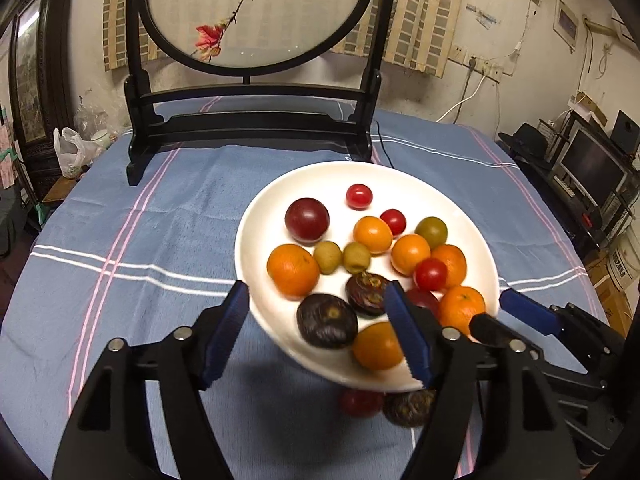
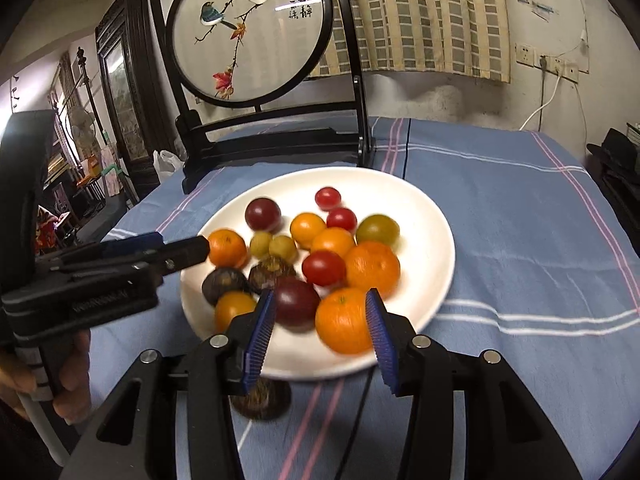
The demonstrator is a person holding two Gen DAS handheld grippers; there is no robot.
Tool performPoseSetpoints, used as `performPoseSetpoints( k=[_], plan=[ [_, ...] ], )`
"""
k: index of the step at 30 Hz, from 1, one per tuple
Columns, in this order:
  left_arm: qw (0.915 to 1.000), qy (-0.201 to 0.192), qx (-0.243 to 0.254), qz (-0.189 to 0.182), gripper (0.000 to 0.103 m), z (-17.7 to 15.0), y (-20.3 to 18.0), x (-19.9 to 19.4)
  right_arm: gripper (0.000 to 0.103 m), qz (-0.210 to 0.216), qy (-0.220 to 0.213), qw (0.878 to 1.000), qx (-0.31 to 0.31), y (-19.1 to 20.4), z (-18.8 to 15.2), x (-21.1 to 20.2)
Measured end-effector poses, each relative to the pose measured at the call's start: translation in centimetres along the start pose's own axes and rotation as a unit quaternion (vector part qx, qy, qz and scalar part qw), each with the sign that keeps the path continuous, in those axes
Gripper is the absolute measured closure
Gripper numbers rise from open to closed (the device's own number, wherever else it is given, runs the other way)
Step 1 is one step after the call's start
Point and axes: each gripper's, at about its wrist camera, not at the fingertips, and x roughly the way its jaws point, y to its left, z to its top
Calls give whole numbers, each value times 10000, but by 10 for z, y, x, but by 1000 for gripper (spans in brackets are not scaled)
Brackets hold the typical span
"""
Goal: Organize fruits
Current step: 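Lower both citrus onto the white plate and open both tools, then grasp the round dark brown fruit with the right tool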
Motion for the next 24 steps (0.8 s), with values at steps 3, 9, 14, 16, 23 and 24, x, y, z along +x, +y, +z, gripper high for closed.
performPoseSetpoints(
  k=[3,9,14,16,23,24],
  plan=[
    [10000,-36,1,49,24,-11,-1,-11,53,19,106,9999,-119,5,-11,-5],
    [9999,29,-122,39,22,-33,5,-20,53,154,443,9973,-572,26,-36,-12],
    [9998,14,-191,77,21,-53,12,-13,53,101,721,9936,-867,41,-54,-5],
    [9998,84,-137,111,21,-57,16,-6,53,56,785,9928,-899,44,-56,-1],
    [9995,-56,203,255,21,-58,15,-6,53,-101,933,9911,-941,53,-54,19],
    [9995,-41,201,228,21,-58,15,-7,53,-111,953,9909,-941,54,-53,22]
  ],
)
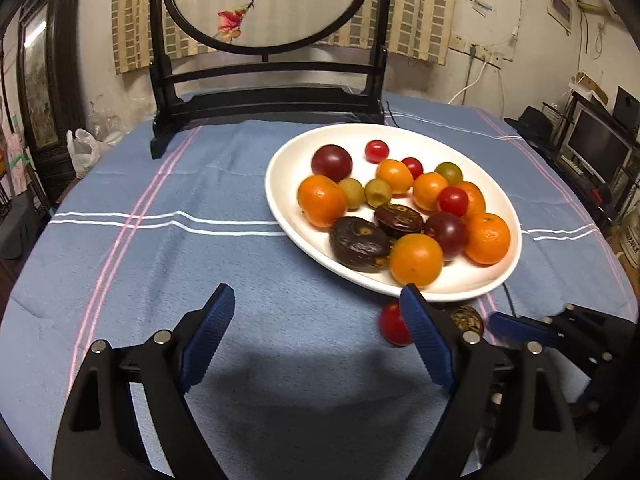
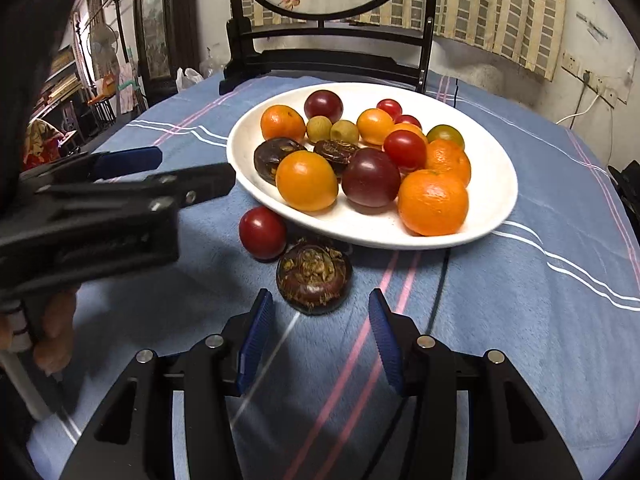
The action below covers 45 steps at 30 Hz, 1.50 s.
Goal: Organize fruits
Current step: 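Grasp the round dark brown fruit with the right tool, then grasp the last red cherry tomato with the left tool while the right tool holds the brown fruit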
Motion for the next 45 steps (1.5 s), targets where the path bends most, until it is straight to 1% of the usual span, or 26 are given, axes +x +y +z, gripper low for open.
performPoseSetpoints(
  k=[4,9,12,15,19,24,28,32,34,39,42,43,45],
  plan=[
    [10000,-7,31,-14,21,0,-2,-2,52,-119,36,9999,-95,8,4,9],
    [9998,96,-131,-98,21,1,3,0,52,-172,27,9998,-35,6,11,15],
    [9997,142,-186,-78,20,1,5,3,60,-197,41,9998,-75,9,14,16],
    [9996,185,-191,-85,20,0,5,5,60,-270,8,9996,-107,10,11,14],
    [9996,208,-170,-57,20,0,5,7,60,-177,1,9998,73,-1,4,5],
    [9996,233,-171,-62,20,-1,5,8,60,-143,-20,9988,458,-27,-12,-12],
    [9996,264,-41,-120,20,-4,-1,9,60,-123,-112,9971,741,-47,-20,-23],
    [9985,453,128,-286,20,-11,-12,15,60,-107,-184,9954,934,-60,-23,-29],
    [9980,485,209,-342,20,-14,-17,16,60,-84,-222,9951,960,-62,-22,-31],
    [9971,518,457,-334,20,-21,-28,21,60,-100,-144,9963,843,-59,-22,-29],
    [9966,505,611,-202,20,-23,-34,26,60,-131,-150,9966,795,-57,-21,-32],
    [9961,565,640,-218,24,-23,-37,28,60,-127,-151,9967,790,-56,-21,-33],
    [9956,649,644,-226,25,-22,-40,31,60,-155,-167,9967,773,-55,-21,-35]
  ],
)
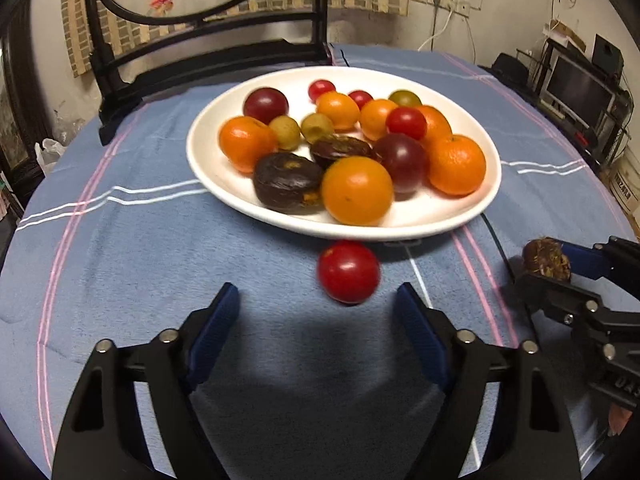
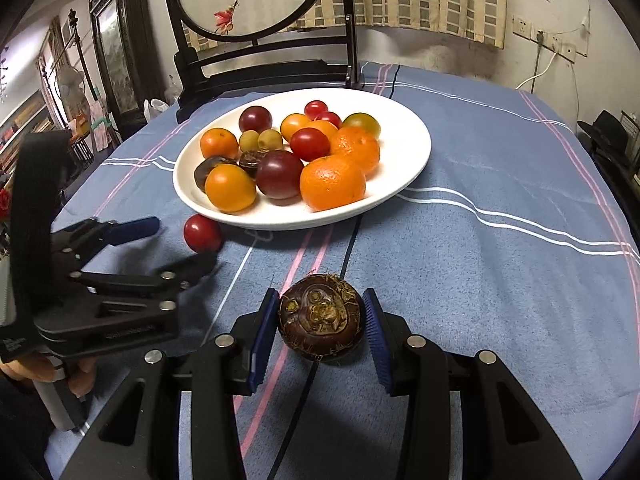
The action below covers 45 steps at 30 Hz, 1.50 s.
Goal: Organize fruits
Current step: 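Grasp the last red cherry tomato with the left tool while the right tool holds the brown fruit, then place the brown fruit and tomato on the white plate, opening both tools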
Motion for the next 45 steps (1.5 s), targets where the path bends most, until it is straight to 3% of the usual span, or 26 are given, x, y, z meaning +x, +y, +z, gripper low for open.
performPoseSetpoints(
  k=[5,8,16,23,32,37,45],
  plan=[
    [9999,115,-29,64,26,6,-6,9,60,-37,37,10000,0,1,0,0],
    [9999,109,-31,31,34,10,-9,10,60,-17,39,10000,-28,2,-1,0],
    [10000,40,-89,-21,72,15,-11,10,60,-127,83,9998,85,-5,-1,6],
    [9997,37,-246,-89,73,10,-6,-9,60,-118,30,9999,86,-5,-2,5],
    [9991,-332,-211,-155,73,6,2,-55,60,174,-339,9991,172,-3,0,-11],
    [9983,-497,-243,-184,73,17,9,-69,60,444,-447,9974,362,-6,6,-18],
    [9965,-666,-396,-299,73,54,17,-65,60,250,-889,9955,208,-2,41,-32]
  ],
)
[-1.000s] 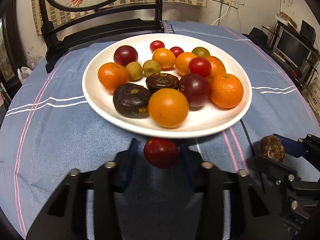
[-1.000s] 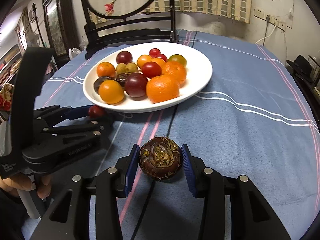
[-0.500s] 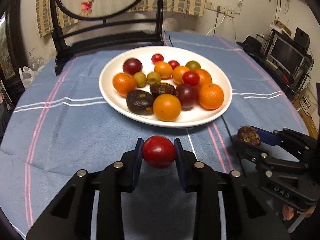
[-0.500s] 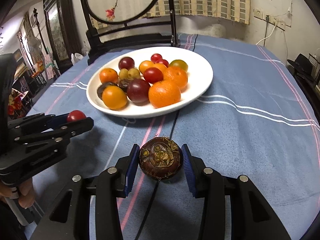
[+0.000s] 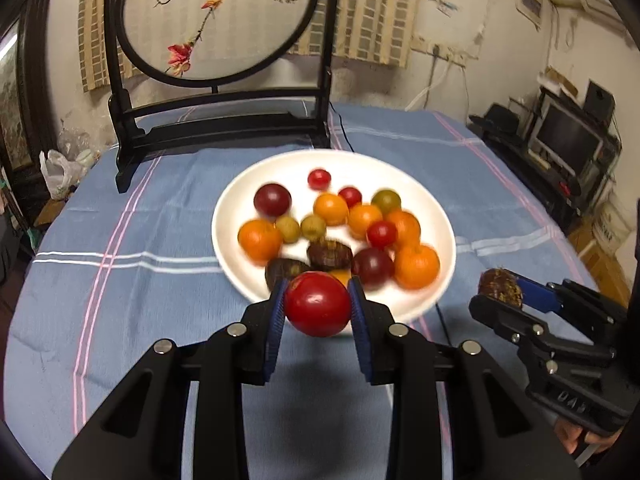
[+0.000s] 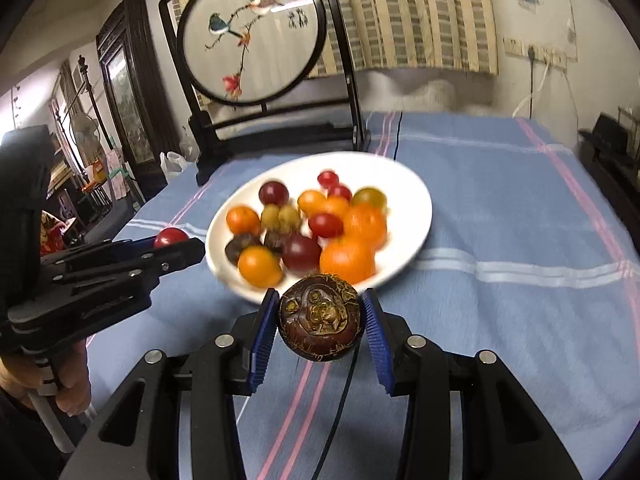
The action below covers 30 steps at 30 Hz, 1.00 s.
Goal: Organize fruits
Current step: 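Place the brown fruit and tomato on the white plate, opening both tools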
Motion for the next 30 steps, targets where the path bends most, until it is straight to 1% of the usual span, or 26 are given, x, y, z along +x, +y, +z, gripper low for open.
performPoseSetpoints(
  k=[2,5,9,13,19,20,21,22,23,24,25,27,28,30],
  plan=[
    [10000,39,-86,16,73,12,3,12,60,-45,-40,9999,-115,3,11,8],
    [9997,55,-117,218,73,28,4,32,60,-62,-73,9996,-280,10,27,25],
    [9989,128,-111,430,73,44,8,55,60,-146,-98,9986,-493,18,39,46],
    [9977,159,-101,647,73,53,14,75,60,-216,-57,9983,-542,17,48,66],
    [9964,315,-316,720,73,57,24,95,59,-266,-14,9984,-502,15,55,83],
    [9960,344,-356,741,73,57,25,97,56,-267,5,9986,-465,13,56,86],
    [9956,364,-416,758,71,56,27,99,46,-346,2,9986,-388,10,57,87],
    [9951,370,-504,763,64,56,30,100,41,-428,-23,9986,-306,8,57,87],
    [9948,363,-559,766,58,56,32,100,33,-471,-47,9987,-212,4,57,86],
    [9944,350,-599,793,42,55,33,99,31,-441,-53,9989,-139,1,56,84],
    [9940,291,-623,847,35,53,32,95,31,-379,-33,9992,-93,-2,54,82],
    [9943,221,-542,894,32,51,29,90,31,-421,-60,9990,-122,-4,50,77],
    [9945,248,-467,907,27,50,27,88,31,-432,-71,9989,-145,-5,48,74],
    [9946,221,-443,912,22,47,25,83,29,-431,-70,9989,-160,-7,44,69]
  ],
)
